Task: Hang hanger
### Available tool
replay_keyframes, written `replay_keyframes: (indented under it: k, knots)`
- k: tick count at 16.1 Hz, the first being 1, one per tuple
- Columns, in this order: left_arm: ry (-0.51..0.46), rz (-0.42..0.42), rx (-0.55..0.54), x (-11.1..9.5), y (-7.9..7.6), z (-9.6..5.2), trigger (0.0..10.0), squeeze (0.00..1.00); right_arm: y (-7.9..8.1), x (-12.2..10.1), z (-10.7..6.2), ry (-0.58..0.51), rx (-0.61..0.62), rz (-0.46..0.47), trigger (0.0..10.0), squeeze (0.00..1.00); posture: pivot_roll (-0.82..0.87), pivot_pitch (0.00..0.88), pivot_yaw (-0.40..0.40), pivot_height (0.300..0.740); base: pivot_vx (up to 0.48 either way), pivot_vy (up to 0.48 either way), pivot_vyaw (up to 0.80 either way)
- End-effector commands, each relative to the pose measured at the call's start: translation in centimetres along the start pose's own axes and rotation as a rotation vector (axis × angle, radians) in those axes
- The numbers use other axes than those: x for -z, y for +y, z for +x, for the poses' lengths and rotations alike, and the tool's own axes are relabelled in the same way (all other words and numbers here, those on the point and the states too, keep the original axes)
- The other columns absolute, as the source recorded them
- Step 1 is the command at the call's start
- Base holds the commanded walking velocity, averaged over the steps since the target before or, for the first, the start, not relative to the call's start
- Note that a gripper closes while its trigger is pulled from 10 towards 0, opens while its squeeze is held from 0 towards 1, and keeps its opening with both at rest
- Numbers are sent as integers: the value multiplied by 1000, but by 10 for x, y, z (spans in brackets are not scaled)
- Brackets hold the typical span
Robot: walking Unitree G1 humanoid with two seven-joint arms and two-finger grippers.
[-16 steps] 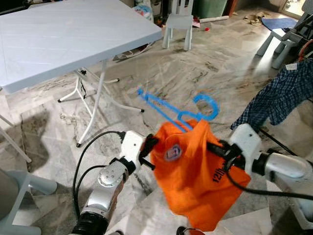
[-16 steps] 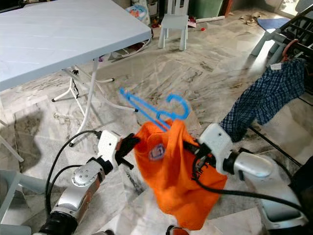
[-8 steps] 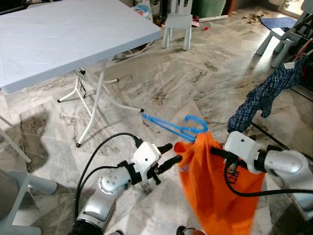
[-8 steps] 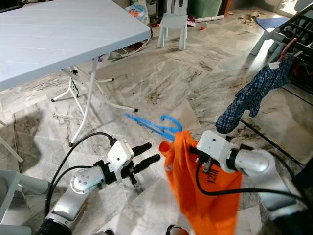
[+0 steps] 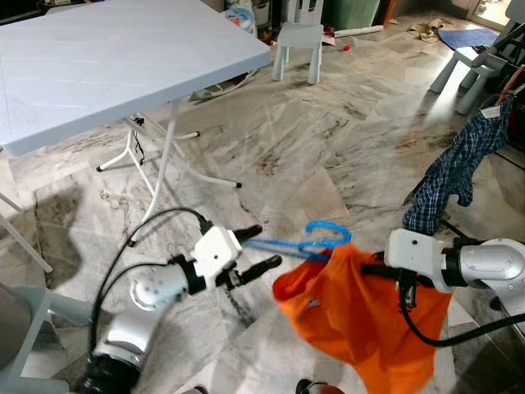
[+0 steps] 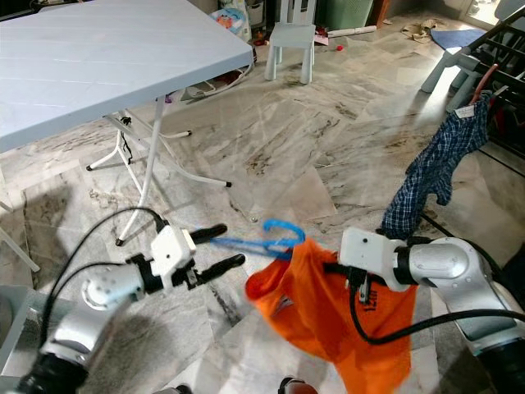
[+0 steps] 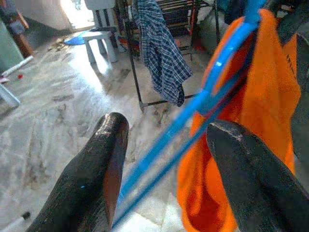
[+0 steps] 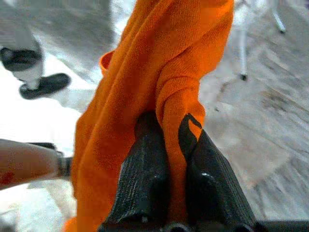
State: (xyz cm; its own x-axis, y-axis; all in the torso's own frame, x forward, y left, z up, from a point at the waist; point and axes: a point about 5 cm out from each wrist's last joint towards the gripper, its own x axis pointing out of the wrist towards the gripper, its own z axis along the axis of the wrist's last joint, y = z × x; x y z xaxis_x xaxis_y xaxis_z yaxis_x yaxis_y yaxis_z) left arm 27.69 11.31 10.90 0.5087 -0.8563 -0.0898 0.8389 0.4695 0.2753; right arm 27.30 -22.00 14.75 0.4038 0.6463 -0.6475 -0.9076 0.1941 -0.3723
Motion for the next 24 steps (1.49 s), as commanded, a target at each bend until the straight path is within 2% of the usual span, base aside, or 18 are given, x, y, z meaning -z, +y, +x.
replay_keyframes:
  k: [1, 5, 6, 7, 8, 9, 10, 11, 12, 15, 19, 24]
  knots:
    - [9, -5, 31, 3, -1, -2, 10000, 1000, -2, -12, -2, -40, -30, -38, 10000, 0, -166, 146, 4, 740, 0, 0, 0]
    - [15, 16, 100, 2, -2, 2, 10000, 1000, -3, -18, -1, -63, -41, -67, 10000, 0, -174, 146, 5, 740, 0, 0, 0]
    - [1, -4, 136, 1, -4, 4, 10000, 729, -4, -19, -1, -72, -46, -70, 10000, 0, -176, 149, 5, 740, 0, 0, 0]
    - [-2, 22, 142, 0, -3, 4, 10000, 0, -3, -20, -2, -76, -59, -74, 10000, 0, -176, 148, 3, 740, 0, 0, 0]
    - [3, 30, 140, 1, 0, 4, 10000, 0, -3, -21, -2, -77, -58, -81, 10000, 0, -178, 149, 2, 740, 0, 0, 0]
    - [5, 24, 141, 1, 3, 3, 8510, 0, -3, -23, -3, -79, -57, -83, 10000, 0, -182, 149, 1, 740, 0, 0, 0]
    - [16, 24, 145, 3, 7, 1, 4118, 0, -2, -25, -5, -83, -79, -97, 10000, 0, -183, 148, 2, 740, 0, 0, 0]
    - [21, 19, 149, 3, 9, 0, 2510, 0, -1, -26, -6, -84, -85, -99, 10000, 0, -184, 148, 1, 740, 0, 0, 0]
    - [26, 17, 157, 3, 12, -1, 0, 0, 0, -27, -7, -85, -94, -105, 10000, 0, -183, 146, -1, 740, 0, 0, 0]
    - [53, 17, 209, 6, 13, -2, 0, 0, -2, -32, -6, -98, -97, -120, 10000, 0, -185, 143, -2, 740, 0, 0, 0]
    - [40, -3, 221, 2, 22, -1, 0, 0, 5, -37, -5, -114, -142, -126, 10000, 0, -184, 139, -1, 740, 0, 0, 0]
    - [55, -56, 309, 7, 12, -3, 0, 0, 1, -41, -7, -135, -121, -115, 10000, 0, -188, 136, 4, 740, 0, 0, 0]
